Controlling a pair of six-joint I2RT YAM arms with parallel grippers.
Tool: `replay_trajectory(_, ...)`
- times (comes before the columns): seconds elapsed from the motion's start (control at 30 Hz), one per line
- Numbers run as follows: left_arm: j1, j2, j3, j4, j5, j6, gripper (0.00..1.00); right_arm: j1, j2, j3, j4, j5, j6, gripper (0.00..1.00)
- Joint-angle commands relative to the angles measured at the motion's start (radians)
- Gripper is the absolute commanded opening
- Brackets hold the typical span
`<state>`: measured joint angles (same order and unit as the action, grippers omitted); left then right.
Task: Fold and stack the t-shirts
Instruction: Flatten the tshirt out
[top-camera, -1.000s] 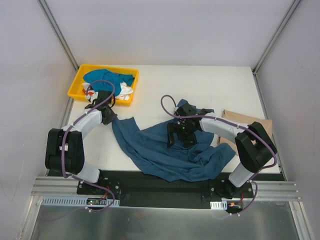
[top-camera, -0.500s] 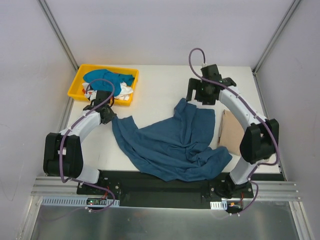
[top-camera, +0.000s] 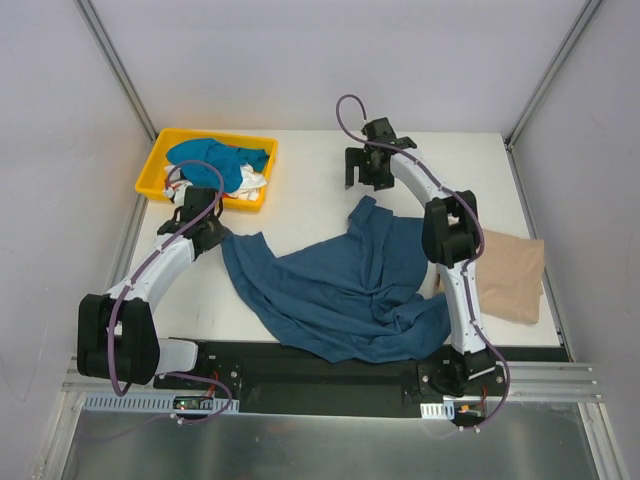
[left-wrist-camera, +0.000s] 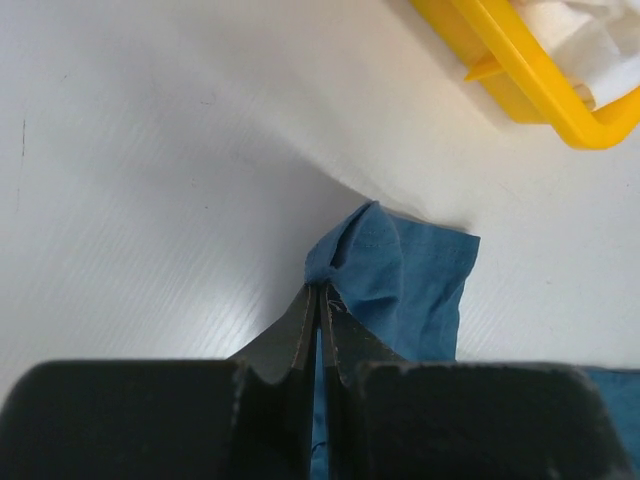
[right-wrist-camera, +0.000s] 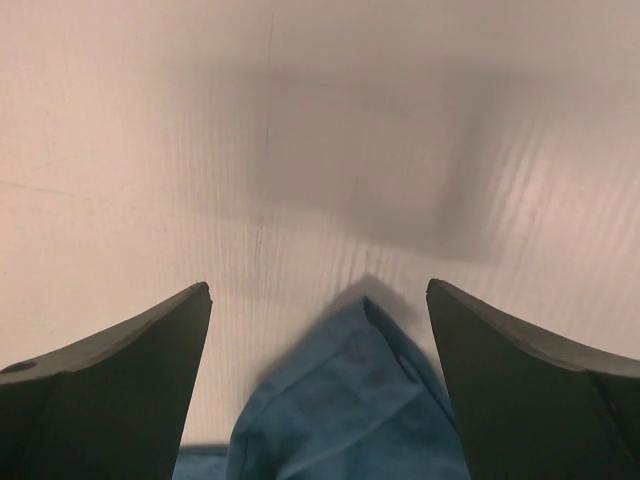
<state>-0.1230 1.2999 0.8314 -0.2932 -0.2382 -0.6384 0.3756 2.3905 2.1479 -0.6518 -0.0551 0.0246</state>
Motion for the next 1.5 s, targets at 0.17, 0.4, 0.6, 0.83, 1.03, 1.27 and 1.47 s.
replay_trajectory(0.17,0.005,-0.022,-0.018,0.003,-0.004,0.022,0.0,0.02,0.056,0.047,-0.009,-0.019,-0.095,0.81)
replay_trajectory(0.4,0.005,-0.028,-0.015,0.003,-0.012,0.022,0.0,0.023,-0.031,-0.106,-0.022,0.029,-0.114,0.61)
replay_trajectory(0.6,0.005,-0.031,-0.02,0.002,-0.004,0.017,0.0,0.025,-0.062,-0.143,-0.045,0.049,-0.13,0.56)
replay_trajectory(0.83,0.005,-0.036,-0.018,0.003,-0.003,0.019,0.0,0.029,-0.06,-0.126,-0.035,0.046,-0.134,0.05)
replay_trajectory(1.03,0.005,-0.068,0.028,0.003,-0.036,0.031,0.0,0.036,-0.177,-0.16,0.021,0.147,-0.169,0.01)
replay_trajectory(1.27,0.005,-0.157,0.11,0.038,-0.02,0.054,0.0,0.036,-0.486,-0.41,0.228,0.248,-0.203,0.01)
replay_trajectory(1.47,0.005,-0.211,0.167,0.13,0.109,0.089,0.0,0.034,-0.715,-0.551,0.323,0.27,-0.245,0.01)
